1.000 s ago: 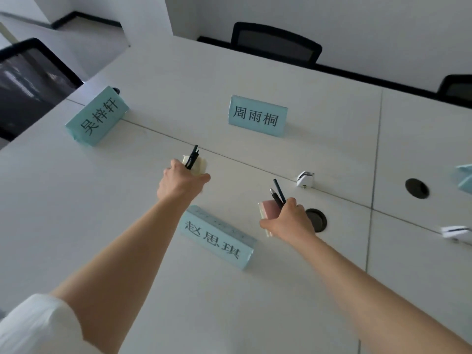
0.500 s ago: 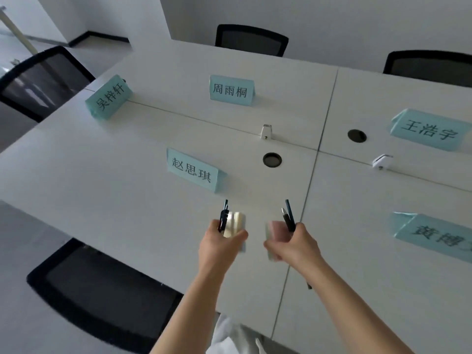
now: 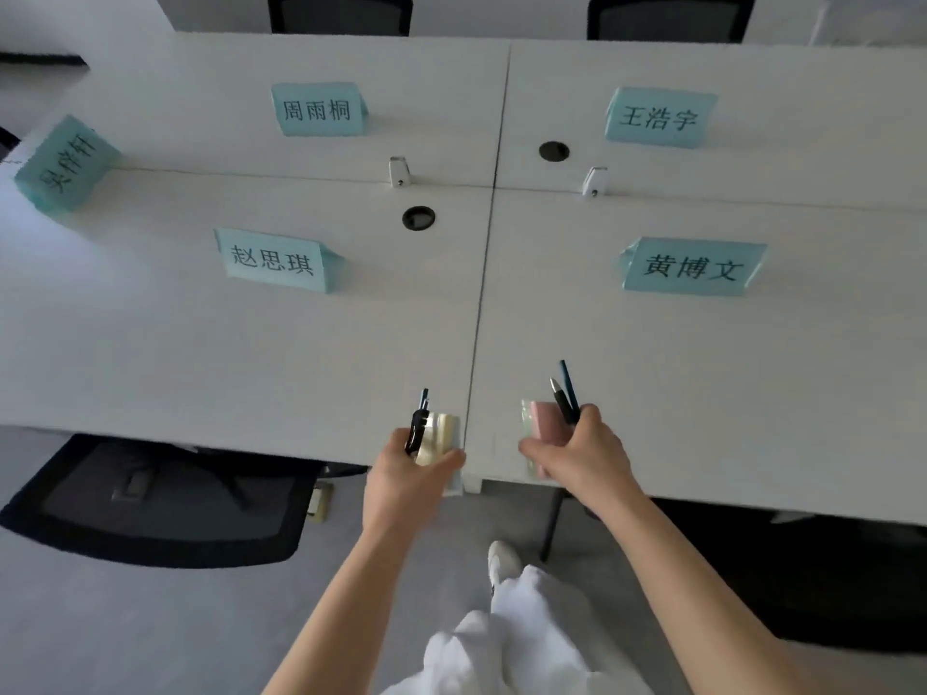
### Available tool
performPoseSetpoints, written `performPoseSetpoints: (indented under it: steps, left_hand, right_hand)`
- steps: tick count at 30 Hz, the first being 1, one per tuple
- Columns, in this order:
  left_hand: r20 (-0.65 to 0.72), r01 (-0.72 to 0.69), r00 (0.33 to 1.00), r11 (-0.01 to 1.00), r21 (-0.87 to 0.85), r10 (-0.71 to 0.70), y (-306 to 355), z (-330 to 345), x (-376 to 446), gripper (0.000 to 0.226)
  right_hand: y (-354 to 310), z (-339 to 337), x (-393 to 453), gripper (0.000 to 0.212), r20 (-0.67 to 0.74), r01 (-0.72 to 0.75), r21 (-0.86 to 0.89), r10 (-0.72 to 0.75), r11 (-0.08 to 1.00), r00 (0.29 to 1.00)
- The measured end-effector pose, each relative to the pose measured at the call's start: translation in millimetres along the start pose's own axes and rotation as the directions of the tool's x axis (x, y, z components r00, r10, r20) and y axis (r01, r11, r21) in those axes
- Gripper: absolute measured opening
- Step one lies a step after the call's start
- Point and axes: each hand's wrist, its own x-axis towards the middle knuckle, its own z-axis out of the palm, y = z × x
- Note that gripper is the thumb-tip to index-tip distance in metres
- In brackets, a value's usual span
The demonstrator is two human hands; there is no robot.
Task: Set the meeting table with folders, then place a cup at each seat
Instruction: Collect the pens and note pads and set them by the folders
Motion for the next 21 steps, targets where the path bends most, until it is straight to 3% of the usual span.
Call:
performPoseSetpoints:
  steps: [5,14,21]
  left_hand:
    - [0.122,-0.064,0.991,0.998,0.025,0.060,-13.3,16.5,-24.2,0.029]
    - [0.296,-0.191,0.939,0.981,0.021,0.176,-4.5,74.8,-87.2,0.035]
    - [0.396,-0.299,0.886,0.951,0.085,0.243,31.3,164.3,-143.9,0.044]
  right_hand:
    - [42.8,-11.1,-54.7,0.050,-0.102,-0.078,0.186,0.098,0.979,0.990]
    - [126.8,-53.0,-121.8,0.052,-0.253,-0.157,0.369,0.262,0.916,0.931]
    - [225.6,-109.2,-148.5,0.052,-0.316,-0.179,0.491,0.366,0.852,0.875]
